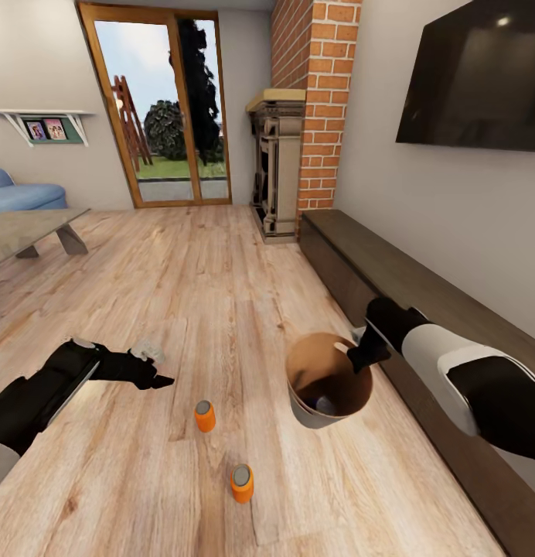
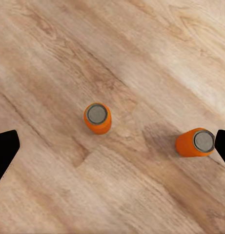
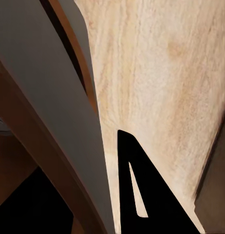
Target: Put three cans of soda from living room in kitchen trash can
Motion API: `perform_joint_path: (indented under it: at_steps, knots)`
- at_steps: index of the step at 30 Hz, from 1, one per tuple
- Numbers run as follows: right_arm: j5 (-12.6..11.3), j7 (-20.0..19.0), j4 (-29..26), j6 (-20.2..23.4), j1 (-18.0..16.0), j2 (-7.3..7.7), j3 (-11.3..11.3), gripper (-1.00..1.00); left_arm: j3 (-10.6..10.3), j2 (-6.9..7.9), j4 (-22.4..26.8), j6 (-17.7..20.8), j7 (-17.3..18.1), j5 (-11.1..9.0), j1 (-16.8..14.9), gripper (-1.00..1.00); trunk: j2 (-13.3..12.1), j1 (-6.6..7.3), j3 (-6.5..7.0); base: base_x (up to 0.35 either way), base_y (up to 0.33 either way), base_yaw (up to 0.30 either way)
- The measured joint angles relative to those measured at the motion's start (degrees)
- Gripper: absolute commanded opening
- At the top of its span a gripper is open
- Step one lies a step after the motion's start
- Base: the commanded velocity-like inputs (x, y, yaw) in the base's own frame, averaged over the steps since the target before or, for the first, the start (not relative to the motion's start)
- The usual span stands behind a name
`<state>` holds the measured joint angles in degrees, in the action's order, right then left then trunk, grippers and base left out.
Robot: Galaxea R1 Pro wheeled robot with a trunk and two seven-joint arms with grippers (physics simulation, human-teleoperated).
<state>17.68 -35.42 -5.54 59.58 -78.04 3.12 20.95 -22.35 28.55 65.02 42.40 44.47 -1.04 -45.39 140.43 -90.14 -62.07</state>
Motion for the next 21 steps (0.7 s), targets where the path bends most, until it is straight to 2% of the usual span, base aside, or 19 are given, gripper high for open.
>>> perform_joint_path:
  at_steps: [2, 3, 7, 8, 12, 14, 18, 19, 21]
  knots:
    - [-0.1, 0.0, 0.0, 0.1, 0.6, 0.38, 0.1, -1.00, 0.0, -1.19, 0.4, 1.4, -3.7, 0.0, 0.3, 1.00, 0.0, 0.00, 0.00, 0.000, 0.000, 0.000]
    - [-0.3, 0.0, -0.1, 0.1, 1.0, 0.52, -0.2, -1.00, 0.0, -2.36, 0.6, 3.0, -7.2, 0.1, 0.5, 1.00, 0.0, 0.00, 0.00, 0.000, 0.000, 0.000]
    - [-1.2, 0.0, -0.1, 0.3, 1.5, 0.63, -0.9, -1.00, 0.0, -4.74, 1.0, 6.0, -16.2, 0.0, 0.7, 1.00, 0.0, 0.00, 0.00, 0.000, 0.000, 0.000]
    - [-1.2, 0.0, -0.1, 0.3, 1.7, 0.68, -0.9, -1.00, -0.1, -5.64, 1.2, 7.3, -20.1, -0.1, 0.7, 1.00, 0.0, 0.00, 0.00, 0.000, 0.000, 0.000]
    - [-0.5, 0.2, -0.1, -0.1, 1.8, 0.79, -0.5, -1.00, -0.1, -7.34, 3.2, 11.1, -24.6, -0.2, 0.8, 1.00, 0.0, 0.00, 0.00, 0.000, 0.000, 0.000]
    - [-0.5, 0.3, -0.1, -0.2, 1.9, 0.87, -0.5, -1.00, -0.1, -9.31, 4.9, 13.4, -26.3, -0.2, 0.9, 1.00, 0.0, 0.00, 0.00, 0.000, 0.000, 0.000]
    - [-1.0, 0.3, -0.2, -0.2, 1.9, 0.91, -0.9, -1.00, 0.0, -13.59, 6.2, 15.0, -28.3, -0.1, 1.8, 1.00, 0.0, 0.00, 0.00, 0.000, 0.000, 0.000]
    - [-1.0, 0.3, -0.2, -0.2, 1.9, 0.95, -1.0, -1.00, 0.0, -15.63, 6.6, 15.4, -30.3, -0.2, 2.7, 1.00, 0.0, 0.00, 0.00, 0.000, 0.000, 0.000]
    - [-0.9, 0.4, -0.1, -0.2, 1.9, 1.00, -0.9, -1.00, 0.0, -17.52, 6.9, 15.5, -33.3, -0.1, 3.9, 1.00, 0.0, 0.00, 0.00, 0.000, 0.000, 0.000]
